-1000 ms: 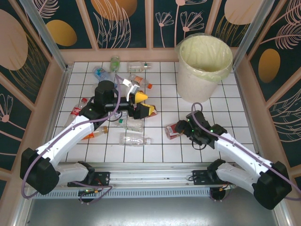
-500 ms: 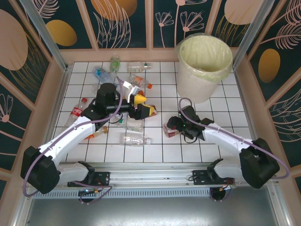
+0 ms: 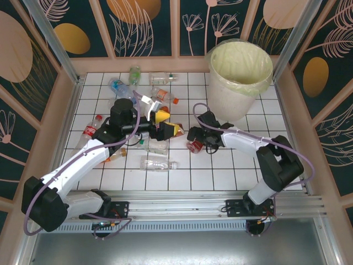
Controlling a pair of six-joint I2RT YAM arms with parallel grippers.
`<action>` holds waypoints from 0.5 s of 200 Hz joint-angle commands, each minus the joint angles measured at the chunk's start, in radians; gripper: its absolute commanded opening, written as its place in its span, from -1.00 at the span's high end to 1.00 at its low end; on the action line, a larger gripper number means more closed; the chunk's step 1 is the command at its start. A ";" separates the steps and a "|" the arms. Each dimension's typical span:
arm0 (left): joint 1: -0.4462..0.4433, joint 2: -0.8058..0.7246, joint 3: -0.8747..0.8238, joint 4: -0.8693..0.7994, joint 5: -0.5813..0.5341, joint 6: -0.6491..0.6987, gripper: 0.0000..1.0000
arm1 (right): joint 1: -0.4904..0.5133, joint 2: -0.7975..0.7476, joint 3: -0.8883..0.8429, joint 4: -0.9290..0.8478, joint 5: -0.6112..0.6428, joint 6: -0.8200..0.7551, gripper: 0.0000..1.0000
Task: Put the plastic bottles in the bin
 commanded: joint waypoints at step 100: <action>-0.005 -0.010 -0.005 0.036 -0.015 -0.019 -0.97 | -0.026 0.190 0.217 -0.106 0.054 -0.174 -0.49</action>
